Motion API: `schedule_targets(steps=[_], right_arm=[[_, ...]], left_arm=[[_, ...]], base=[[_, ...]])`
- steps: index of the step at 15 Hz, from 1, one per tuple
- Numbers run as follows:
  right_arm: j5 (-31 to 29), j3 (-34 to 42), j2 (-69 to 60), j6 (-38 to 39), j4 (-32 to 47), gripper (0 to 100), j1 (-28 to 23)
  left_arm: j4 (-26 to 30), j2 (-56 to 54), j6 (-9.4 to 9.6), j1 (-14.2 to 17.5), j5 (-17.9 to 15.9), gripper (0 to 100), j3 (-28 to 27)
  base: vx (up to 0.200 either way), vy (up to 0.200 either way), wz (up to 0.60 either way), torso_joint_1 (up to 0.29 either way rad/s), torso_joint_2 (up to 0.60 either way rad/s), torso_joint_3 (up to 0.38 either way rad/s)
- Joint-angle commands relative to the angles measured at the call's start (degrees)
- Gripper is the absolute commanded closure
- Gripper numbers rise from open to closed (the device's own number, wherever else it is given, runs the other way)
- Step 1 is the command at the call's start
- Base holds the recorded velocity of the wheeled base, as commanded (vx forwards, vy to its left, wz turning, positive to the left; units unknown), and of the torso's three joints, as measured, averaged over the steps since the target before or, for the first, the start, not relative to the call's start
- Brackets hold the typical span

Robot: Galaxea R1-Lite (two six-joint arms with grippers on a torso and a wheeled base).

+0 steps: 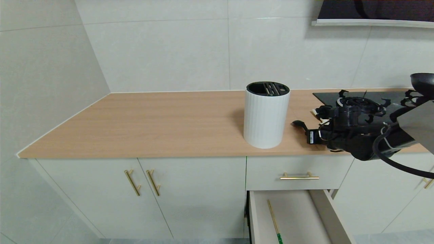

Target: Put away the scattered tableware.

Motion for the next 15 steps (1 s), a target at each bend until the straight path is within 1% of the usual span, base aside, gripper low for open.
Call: schedule_targets(steps=[1,7,10,12,15], right_arm=[[0.04,0.10,-0.51,-0.01,0.06,100,0.01],[-0.13,0.36,-1.65,0.08,0.41,100,0.01],[-1.19,1.50,-4.64,2.01,1.03,100,0.10],[-2.42,2.73,-7.63,2.19,3.22,100,0.28],[-2.50,5.10,-12.90,3.94,5.95,100,0.80]], left_arm=[[0.00,0.09,-0.01,0.00,0.01,0,0.01],[0.00,0.09,-0.01,0.00,0.01,0,0.01],[0.00,0.09,-0.01,0.00,0.01,0,0.01],[0.00,0.09,-0.01,0.00,0.01,0,0.01],[0.00,0.09,-0.01,0.00,0.01,0,0.01]], base=[[0.000,0.000,0.00,0.000,0.00,0.000],[0.000,0.000,0.00,0.000,0.00,0.000],[0.000,0.000,0.00,0.000,0.00,0.000],[0.000,0.000,0.00,0.000,0.00,0.000],[0.000,0.000,0.00,0.000,0.00,0.000]])
